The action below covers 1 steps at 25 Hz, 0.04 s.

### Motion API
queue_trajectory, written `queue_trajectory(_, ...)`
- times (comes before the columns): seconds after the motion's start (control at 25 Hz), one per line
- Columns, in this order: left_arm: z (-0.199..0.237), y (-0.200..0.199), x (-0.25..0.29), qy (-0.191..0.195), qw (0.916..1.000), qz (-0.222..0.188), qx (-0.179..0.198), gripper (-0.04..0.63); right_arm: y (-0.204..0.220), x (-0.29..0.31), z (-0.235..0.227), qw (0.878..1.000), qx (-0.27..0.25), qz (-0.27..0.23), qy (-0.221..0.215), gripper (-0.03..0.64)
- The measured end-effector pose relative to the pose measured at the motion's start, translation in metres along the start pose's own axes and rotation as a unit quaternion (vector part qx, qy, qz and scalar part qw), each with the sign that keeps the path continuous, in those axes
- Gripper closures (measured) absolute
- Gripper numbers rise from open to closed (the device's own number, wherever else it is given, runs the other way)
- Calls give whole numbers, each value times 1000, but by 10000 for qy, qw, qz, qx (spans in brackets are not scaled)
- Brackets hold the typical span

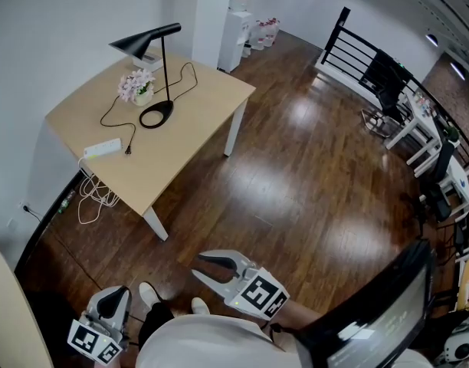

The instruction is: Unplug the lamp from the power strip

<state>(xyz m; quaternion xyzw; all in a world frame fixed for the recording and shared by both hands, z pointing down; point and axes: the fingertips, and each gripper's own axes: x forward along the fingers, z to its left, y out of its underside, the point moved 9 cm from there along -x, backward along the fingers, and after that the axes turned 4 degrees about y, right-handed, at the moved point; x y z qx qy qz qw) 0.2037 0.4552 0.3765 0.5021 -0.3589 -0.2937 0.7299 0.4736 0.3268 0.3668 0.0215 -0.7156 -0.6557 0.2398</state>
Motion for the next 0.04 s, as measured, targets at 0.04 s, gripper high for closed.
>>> queue_trajectory(0.04,1,1,1,3,10000,2,-10,578,1,0,-1,10000,-5,9,3,502)
